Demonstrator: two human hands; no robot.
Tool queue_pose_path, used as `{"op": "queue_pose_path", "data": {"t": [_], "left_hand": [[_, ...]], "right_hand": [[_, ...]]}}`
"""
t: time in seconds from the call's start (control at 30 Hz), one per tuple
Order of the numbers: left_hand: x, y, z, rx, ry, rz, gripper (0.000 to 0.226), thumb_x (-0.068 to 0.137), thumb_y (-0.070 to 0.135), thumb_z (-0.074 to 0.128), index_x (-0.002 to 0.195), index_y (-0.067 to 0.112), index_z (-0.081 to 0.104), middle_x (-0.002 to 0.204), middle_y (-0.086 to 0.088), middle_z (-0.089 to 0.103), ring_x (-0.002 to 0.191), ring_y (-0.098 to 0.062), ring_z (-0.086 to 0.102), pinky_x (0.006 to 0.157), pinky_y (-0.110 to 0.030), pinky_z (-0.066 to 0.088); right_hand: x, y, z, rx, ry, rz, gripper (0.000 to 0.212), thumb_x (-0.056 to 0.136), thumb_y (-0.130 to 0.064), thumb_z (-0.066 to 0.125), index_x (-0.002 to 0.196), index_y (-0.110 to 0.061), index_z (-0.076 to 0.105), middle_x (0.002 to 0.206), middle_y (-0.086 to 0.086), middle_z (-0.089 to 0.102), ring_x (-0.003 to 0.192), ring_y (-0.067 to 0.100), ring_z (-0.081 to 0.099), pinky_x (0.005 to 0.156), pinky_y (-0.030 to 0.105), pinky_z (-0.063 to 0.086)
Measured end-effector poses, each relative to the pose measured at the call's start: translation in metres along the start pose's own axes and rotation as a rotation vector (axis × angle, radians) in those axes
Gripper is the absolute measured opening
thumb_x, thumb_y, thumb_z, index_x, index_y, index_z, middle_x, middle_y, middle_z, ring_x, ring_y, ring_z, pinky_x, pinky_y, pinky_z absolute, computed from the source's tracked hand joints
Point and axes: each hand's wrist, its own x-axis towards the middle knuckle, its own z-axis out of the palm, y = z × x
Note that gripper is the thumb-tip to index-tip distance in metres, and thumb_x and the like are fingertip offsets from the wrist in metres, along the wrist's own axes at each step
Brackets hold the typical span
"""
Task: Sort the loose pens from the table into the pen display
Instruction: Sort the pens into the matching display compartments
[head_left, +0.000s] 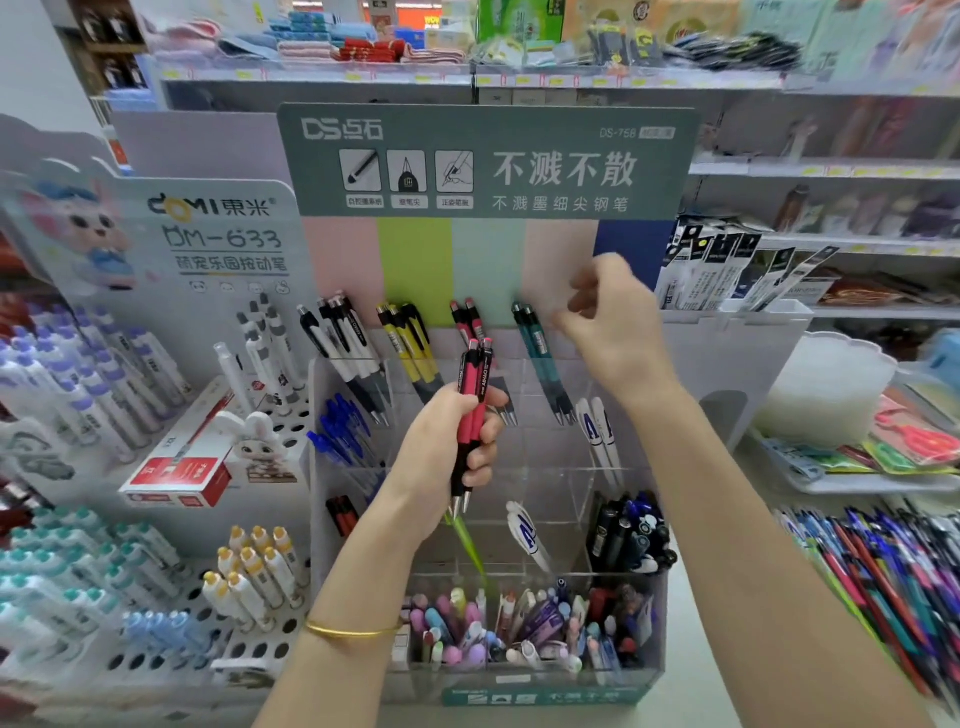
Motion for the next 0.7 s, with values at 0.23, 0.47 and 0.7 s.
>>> {"op": "queue_pose_path", "data": {"t": [0.23, 0.47, 0.7], "left_hand": [[-0.004, 0.003, 0.008, 0.13, -0.059, 0.062, 0.027, 0.1, 0.014, 0.026, 0.089, 0.009, 0.05, 0.06, 0.001, 0.042, 0.045, -0.01, 0.03, 0.039, -0.022, 0.023], [-0.006, 0.009, -0.008, 0.281, 0.02, 0.068, 0.015, 0.099, 0.009, 0.041, 0.106, 0.007, 0.054, 0.062, 0.0, 0.052, 0.046, -0.012, 0.039, 0.042, -0.025, 0.03], [-0.012, 0.006, -0.027, 0.308, 0.106, 0.059, 0.023, 0.095, 0.002, 0.045, 0.114, 0.011, 0.052, 0.07, -0.003, 0.059, 0.048, -0.012, 0.045, 0.041, -0.023, 0.037]], "right_hand": [[-0.04, -0.026, 0.002, 0.374, -0.482, 0.106, 0.027, 0.089, -0.019, 0.066, 0.082, 0.007, 0.064, 0.059, 0.003, 0.053, 0.039, -0.001, 0.041, 0.042, 0.008, 0.031], [-0.011, -0.041, 0.005, 0.702, -0.161, 0.154, 0.018, 0.091, -0.01, 0.062, 0.073, -0.009, 0.06, 0.048, -0.006, 0.055, 0.038, 0.004, 0.042, 0.037, 0.015, 0.033], [0.016, -0.043, 0.034, 0.016, -0.001, -0.162, 0.021, 0.086, -0.023, 0.067, 0.075, -0.006, 0.061, 0.074, 0.004, 0.057, 0.074, 0.024, 0.056, 0.063, 0.032, 0.04]]}}
